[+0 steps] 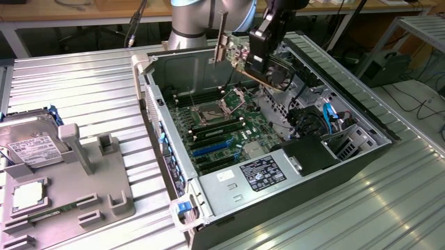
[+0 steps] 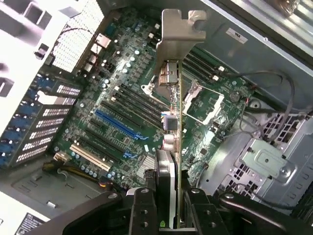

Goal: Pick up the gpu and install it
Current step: 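Insert the gpu into the slot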

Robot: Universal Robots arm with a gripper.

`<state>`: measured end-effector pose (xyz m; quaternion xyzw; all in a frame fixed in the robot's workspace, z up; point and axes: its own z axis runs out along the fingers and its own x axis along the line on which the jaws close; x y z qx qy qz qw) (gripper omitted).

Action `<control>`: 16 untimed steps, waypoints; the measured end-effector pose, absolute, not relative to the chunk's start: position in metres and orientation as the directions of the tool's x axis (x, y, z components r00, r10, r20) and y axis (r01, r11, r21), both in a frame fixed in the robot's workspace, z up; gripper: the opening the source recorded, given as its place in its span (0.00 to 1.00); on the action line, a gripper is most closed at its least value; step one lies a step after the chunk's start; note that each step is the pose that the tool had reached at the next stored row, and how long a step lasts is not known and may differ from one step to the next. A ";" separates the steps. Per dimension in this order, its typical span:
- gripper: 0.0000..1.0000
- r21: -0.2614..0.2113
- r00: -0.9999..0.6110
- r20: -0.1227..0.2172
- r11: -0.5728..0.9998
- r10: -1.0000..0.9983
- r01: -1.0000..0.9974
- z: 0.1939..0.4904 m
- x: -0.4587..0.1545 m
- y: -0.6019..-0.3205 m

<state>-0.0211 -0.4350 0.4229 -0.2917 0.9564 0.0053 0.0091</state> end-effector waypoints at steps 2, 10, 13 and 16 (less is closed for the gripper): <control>0.28 0.005 -0.756 -0.021 0.756 -0.654 -0.654 0.423 -0.021 -0.435; 0.28 0.005 -0.620 -0.020 0.620 -0.785 -0.785 0.423 -0.021 -0.435; 0.28 0.005 -0.576 -0.021 0.576 -0.817 -0.818 0.423 -0.021 -0.435; 0.28 0.005 -0.528 -0.021 0.528 -0.849 -0.849 0.423 -0.021 -0.435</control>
